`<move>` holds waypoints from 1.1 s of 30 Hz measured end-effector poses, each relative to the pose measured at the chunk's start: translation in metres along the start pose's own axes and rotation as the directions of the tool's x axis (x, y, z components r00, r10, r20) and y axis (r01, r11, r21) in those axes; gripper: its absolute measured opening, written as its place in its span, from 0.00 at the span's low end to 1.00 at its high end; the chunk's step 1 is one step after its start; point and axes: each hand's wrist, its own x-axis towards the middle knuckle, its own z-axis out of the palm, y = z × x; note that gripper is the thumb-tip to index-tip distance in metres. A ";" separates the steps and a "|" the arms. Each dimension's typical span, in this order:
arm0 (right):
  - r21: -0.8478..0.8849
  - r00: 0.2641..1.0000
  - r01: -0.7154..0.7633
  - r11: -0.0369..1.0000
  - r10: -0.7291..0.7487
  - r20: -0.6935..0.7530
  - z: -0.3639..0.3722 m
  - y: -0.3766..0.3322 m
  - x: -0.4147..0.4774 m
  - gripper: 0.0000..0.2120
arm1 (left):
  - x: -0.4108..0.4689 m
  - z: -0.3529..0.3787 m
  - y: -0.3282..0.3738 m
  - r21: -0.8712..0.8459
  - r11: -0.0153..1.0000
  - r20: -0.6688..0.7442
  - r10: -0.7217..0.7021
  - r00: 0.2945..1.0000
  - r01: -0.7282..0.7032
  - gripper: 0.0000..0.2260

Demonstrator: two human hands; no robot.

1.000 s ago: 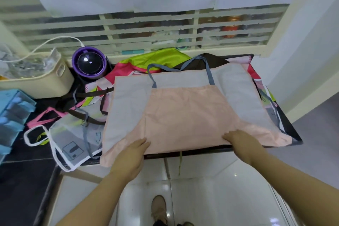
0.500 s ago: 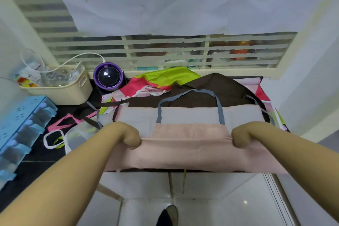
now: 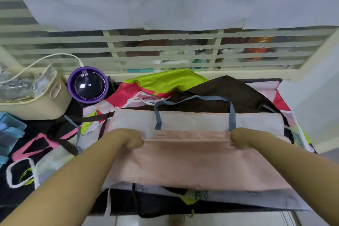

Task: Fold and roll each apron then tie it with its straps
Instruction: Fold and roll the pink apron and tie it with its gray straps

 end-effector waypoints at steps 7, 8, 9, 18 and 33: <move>0.011 0.999 -0.027 1.000 0.028 -0.029 -0.015 0.008 0.012 0.16 | 0.016 -0.023 -0.001 0.012 0.998 -0.063 0.069 0.996 -0.068 0.15; 0.000 0.998 -0.025 1.000 0.025 -0.053 -0.017 0.010 0.015 0.14 | 0.021 -0.025 -0.002 0.015 0.997 -0.083 0.076 0.994 -0.075 0.15; -0.002 0.996 -0.023 1.000 0.023 -0.081 -0.017 0.013 0.019 0.13 | 0.025 -0.026 -0.003 0.013 0.997 -0.095 0.080 0.992 -0.079 0.14; 0.150 0.947 -0.030 0.988 0.076 -0.312 -0.019 0.025 0.048 0.09 | 0.054 -0.042 -0.009 -0.074 0.987 -0.110 0.136 0.985 -0.144 0.17; 0.031 0.832 -0.132 0.991 0.128 -0.540 -0.023 0.026 0.089 0.13 | 0.093 -0.041 -0.015 0.039 0.998 -0.439 -0.030 0.898 0.053 0.15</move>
